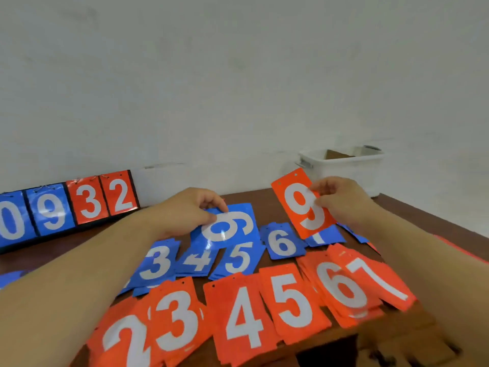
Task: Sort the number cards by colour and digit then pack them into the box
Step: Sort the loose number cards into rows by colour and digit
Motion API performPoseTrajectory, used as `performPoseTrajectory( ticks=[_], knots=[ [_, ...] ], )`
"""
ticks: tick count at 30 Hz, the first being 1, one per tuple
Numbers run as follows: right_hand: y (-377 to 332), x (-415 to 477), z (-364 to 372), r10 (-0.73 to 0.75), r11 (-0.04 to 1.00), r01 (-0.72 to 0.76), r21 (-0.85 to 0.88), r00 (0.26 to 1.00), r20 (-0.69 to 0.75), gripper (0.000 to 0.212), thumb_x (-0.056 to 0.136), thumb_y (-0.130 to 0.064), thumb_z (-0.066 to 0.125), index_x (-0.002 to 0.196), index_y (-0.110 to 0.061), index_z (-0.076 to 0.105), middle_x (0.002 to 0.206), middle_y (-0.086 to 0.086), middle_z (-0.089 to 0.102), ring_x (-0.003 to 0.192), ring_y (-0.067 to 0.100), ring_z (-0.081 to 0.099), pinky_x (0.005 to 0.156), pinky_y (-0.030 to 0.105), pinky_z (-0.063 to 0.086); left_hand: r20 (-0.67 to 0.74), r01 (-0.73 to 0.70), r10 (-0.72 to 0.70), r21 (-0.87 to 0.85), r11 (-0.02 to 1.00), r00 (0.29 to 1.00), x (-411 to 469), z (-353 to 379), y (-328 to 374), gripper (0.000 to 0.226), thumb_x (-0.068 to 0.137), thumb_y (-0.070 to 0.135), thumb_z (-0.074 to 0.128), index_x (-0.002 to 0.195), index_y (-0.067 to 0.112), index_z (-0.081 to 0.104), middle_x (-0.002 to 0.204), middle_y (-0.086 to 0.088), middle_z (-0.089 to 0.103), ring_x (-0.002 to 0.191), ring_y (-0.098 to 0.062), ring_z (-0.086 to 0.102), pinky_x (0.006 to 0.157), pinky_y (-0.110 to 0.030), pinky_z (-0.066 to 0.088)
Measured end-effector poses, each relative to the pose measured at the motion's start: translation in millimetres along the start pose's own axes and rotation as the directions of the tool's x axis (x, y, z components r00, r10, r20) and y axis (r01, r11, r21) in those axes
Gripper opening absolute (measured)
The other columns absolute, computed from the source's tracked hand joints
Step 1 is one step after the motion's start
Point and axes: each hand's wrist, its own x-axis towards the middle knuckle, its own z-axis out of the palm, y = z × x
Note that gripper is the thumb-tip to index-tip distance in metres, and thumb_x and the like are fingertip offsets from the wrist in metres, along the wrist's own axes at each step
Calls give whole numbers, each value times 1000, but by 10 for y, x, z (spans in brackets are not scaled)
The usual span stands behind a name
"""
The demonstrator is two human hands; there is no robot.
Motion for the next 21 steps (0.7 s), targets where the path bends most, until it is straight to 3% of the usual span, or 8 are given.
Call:
performPoseTrajectory(
  ticks=[4, 9, 12, 15, 17, 19, 20, 21],
  knots=[
    [547, -243, -1019, 196, 975, -213, -65, 960, -197, 32, 77, 6, 57, 81, -21, 73, 86, 6, 74, 83, 29, 70, 75, 38, 58, 128, -101, 101, -10, 995, 987, 217, 583, 504, 40, 87, -13, 56, 97, 21, 74, 76, 19, 73, 69, -6, 60, 64, -17, 47],
    [1106, -486, -1690, 301, 909, -364, -201, 910, -286, 31, 82, 2, 52, 79, -23, 70, 89, 3, 69, 83, 23, 64, 70, 34, 55, 241, -227, 219, 6, 974, 946, 502, 1267, 1070, 41, 74, 3, 55, 95, 33, 75, 95, 3, 77, 80, -22, 59, 76, -52, 55],
    [1337, -453, -1844, 304, 884, -386, -264, 904, -301, 26, 85, -3, 53, 89, -20, 72, 93, 2, 68, 87, 21, 60, 73, 31, 49, 264, -266, 241, 63, 962, 934, 635, 1553, 1331, 43, 82, -5, 53, 94, 31, 73, 98, 1, 76, 77, -17, 59, 67, -33, 49],
    [1504, -366, -1960, 338, 855, -426, -294, 890, -306, 24, 86, -9, 52, 93, -19, 73, 101, 4, 70, 93, 23, 61, 79, 33, 50, 270, -263, 234, 77, 962, 934, 733, 1737, 1487, 43, 86, -7, 51, 98, 27, 74, 97, 11, 75, 79, -14, 63, 66, -30, 51],
    [1555, -336, -1991, 381, 768, -475, -430, 878, -289, 23, 82, -20, 53, 94, -28, 71, 105, 0, 70, 99, 24, 60, 87, 37, 50, 276, -254, 220, 93, 963, 936, 776, 1825, 1546, 42, 88, -8, 50, 102, 25, 73, 100, 12, 73, 81, -13, 65, 61, -25, 54],
    [1500, -333, -1952, 343, 681, -468, -563, 883, -320, 20, 78, -34, 54, 94, -38, 65, 101, -7, 67, 102, 21, 57, 92, 40, 46, 297, -261, 220, 106, 960, 929, 848, 1911, 1566, 43, 88, -8, 50, 103, 25, 73, 107, 10, 74, 92, -10, 68, 73, -26, 58],
    [1432, -330, -1907, 298, 718, -417, -558, 908, -295, 17, 78, -37, 56, 92, -39, 64, 98, -9, 66, 99, 19, 58, 90, 39, 47, 308, -264, 220, 108, 959, 926, 885, 1952, 1584, 44, 88, -9, 50, 102, 26, 73, 109, 11, 73, 98, -9, 69, 81, -27, 59],
    [1352, -327, -1843, 241, 827, -314, -467, 947, -211, 14, 78, -36, 60, 91, -37, 65, 96, -9, 67, 91, 16, 62, 85, 37, 50, 317, -264, 218, 110, 958, 923, 919, 1988, 1608, 45, 89, -9, 50, 102, 27, 73, 109, 12, 73, 102, -8, 68, 85, -27, 58]
  ],
)
